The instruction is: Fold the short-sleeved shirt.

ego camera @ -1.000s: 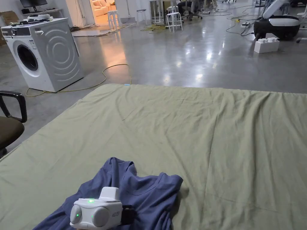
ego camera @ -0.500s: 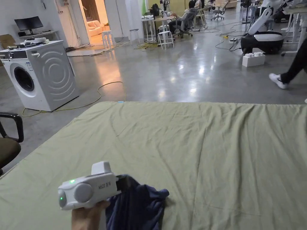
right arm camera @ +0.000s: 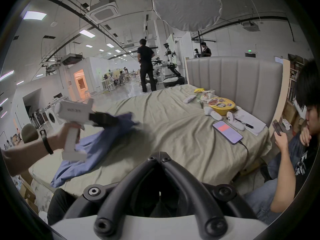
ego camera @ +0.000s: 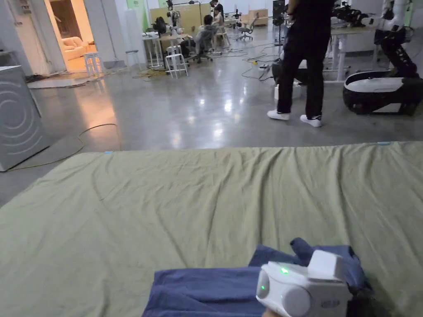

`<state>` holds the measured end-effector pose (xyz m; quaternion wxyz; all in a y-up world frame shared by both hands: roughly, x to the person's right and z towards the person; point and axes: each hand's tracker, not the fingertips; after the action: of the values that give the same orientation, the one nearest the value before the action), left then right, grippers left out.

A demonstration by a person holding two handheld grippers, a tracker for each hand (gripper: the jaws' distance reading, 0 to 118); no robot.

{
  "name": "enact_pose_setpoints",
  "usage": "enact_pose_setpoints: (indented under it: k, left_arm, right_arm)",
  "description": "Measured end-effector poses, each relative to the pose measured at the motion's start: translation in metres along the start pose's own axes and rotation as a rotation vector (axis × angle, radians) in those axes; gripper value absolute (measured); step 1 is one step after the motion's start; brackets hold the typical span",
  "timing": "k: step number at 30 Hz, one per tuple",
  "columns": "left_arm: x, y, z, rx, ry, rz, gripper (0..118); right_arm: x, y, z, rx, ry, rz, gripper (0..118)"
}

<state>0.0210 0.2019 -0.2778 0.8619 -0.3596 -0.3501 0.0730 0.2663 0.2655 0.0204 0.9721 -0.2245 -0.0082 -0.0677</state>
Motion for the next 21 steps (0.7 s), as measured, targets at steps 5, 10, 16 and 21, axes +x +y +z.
enact_pose_setpoints:
  k: [5,10,16,21]
  left_arm:
    - [0.08,-0.081,-0.042,-0.158,-0.075,-0.039,4]
    - [0.118,-0.117,-0.028,-0.163,-0.133,-0.021,4]
    - [0.102,-0.101,0.025,-0.031,-0.034,0.003,82]
    - [0.086,-0.083,0.163,0.284,0.116,-0.026,82]
  right_arm:
    - [0.016,-0.012,0.007,-0.031,-0.022,0.02,0]
    - [0.016,-0.021,-0.002,-0.062,0.016,0.016,0]
    - [-0.006,-0.011,0.001,0.002,0.106,0.039,0]
    - [-0.024,0.004,-0.004,0.063,0.164,0.073,0]
